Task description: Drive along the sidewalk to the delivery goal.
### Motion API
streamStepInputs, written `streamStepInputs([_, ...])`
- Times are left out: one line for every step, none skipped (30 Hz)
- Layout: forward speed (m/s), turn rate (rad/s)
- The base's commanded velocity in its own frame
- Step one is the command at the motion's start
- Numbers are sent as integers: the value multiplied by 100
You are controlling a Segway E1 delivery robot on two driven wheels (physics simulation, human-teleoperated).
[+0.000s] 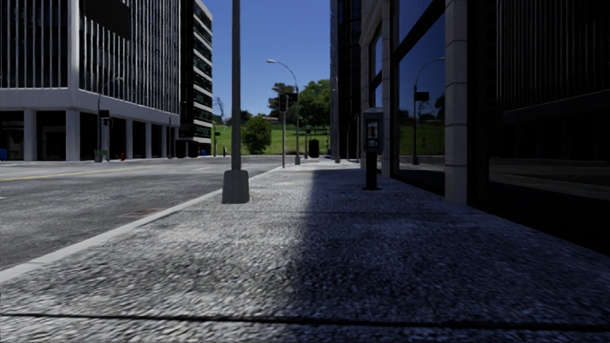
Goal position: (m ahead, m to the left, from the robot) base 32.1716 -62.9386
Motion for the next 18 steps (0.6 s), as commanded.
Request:
streamStepInputs([200,-28])
streamStepInputs([200,-30])
streamStepInputs([200,-31])
streamStepInputs([200,-31])
streamStepInputs([200,-31])
streamStepInputs([200,-31])
streamStepInputs([200,-31])
streamStepInputs([200,-31])
streamStepInputs([200,-31])
streamStepInputs([200,-31])
streamStepInputs([200,-31])
streamStepInputs([200,-31])
streamStepInputs([200,-31])
streamStepInputs([200,-31])
streamStepInputs([200,-31])
streamStepInputs([200,0])
streamStepInputs([200,0])
streamStepInputs([200,0])
